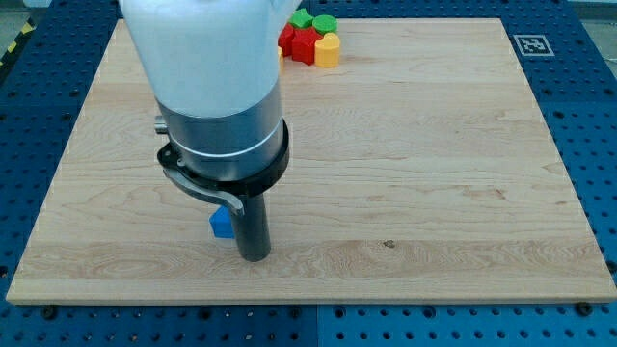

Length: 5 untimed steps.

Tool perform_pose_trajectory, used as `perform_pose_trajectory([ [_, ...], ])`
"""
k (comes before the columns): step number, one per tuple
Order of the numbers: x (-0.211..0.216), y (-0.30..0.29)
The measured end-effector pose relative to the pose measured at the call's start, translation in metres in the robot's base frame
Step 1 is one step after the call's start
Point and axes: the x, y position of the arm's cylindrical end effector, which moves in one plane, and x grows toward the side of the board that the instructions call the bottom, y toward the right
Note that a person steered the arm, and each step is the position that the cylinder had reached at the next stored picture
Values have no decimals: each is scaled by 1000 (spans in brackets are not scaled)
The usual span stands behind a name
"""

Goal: Place the blue triangle to the left of the yellow hexagon

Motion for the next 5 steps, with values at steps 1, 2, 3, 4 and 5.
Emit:
perform_pose_trajectory([
  [1,0,-26],
  [2,-3,-37],
  [3,-16,-34],
  [4,-40,-34],
  [5,-59,-30],
])
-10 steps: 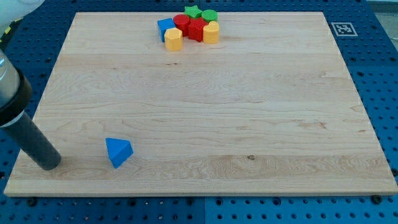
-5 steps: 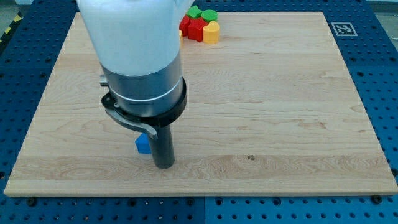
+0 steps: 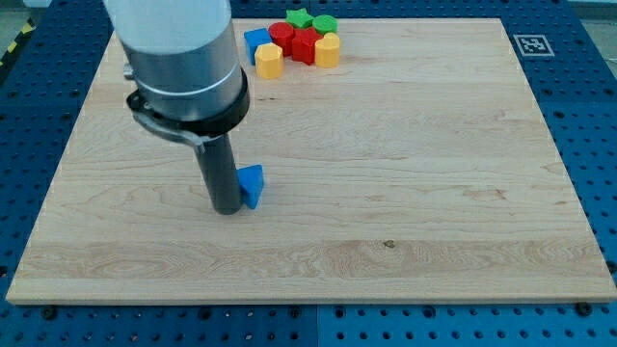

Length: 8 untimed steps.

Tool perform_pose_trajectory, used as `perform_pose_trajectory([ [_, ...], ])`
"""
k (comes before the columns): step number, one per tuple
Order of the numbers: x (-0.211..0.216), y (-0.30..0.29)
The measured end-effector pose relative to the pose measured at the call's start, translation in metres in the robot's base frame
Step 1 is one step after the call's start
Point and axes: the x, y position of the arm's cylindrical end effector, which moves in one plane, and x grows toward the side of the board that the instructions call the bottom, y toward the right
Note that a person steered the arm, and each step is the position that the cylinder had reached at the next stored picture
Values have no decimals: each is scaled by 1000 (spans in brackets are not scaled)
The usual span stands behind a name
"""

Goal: Place the blue triangle to the left of the yellow hexagon

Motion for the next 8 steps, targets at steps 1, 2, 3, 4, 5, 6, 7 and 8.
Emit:
perform_pose_trajectory([
  [1,-14,14],
  [2,-30,28],
  [3,-42,50],
  [4,-50,87],
  [5,-63,123],
  [6,-88,136],
  [7,-94,135],
  [8,-94,118],
])
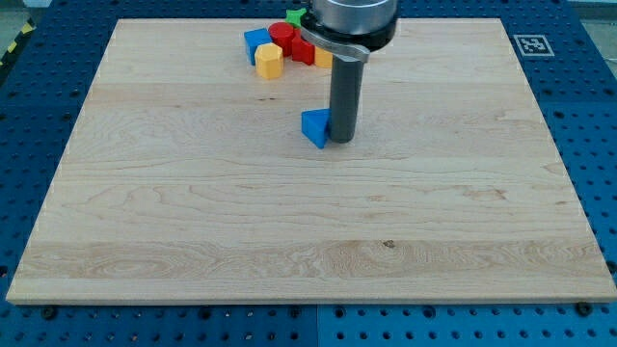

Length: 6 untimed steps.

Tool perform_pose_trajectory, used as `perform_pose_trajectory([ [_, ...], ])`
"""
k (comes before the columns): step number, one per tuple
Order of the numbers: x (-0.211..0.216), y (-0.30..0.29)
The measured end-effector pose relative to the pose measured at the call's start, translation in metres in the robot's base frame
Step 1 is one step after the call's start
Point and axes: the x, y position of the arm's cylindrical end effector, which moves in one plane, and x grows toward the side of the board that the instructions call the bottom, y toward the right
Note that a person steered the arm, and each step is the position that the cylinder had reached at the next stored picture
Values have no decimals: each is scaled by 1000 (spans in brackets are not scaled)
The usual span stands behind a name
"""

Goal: Place the blue triangle to the left of the yellow hexagon

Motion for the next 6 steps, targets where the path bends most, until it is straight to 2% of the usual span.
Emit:
perform_pose_trajectory([
  [2,2,-51],
  [6,-4,-88],
])
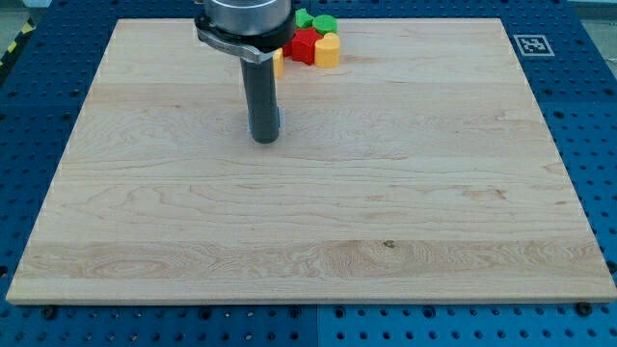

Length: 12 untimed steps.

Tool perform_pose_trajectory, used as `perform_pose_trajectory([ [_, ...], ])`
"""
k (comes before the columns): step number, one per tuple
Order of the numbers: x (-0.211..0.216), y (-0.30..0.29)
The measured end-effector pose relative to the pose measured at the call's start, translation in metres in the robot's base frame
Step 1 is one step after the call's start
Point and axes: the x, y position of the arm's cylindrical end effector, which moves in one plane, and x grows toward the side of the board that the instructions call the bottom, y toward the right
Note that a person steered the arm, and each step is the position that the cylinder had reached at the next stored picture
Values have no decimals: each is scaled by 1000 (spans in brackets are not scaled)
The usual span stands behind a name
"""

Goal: Place the blue triangle to the left of the yellow hexagon

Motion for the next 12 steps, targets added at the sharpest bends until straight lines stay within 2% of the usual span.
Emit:
perform_pose_trajectory([
  [4,-96,-7],
  [8,-104,-7],
  [9,-73,15],
  [11,59,31],
  [12,82,32],
])
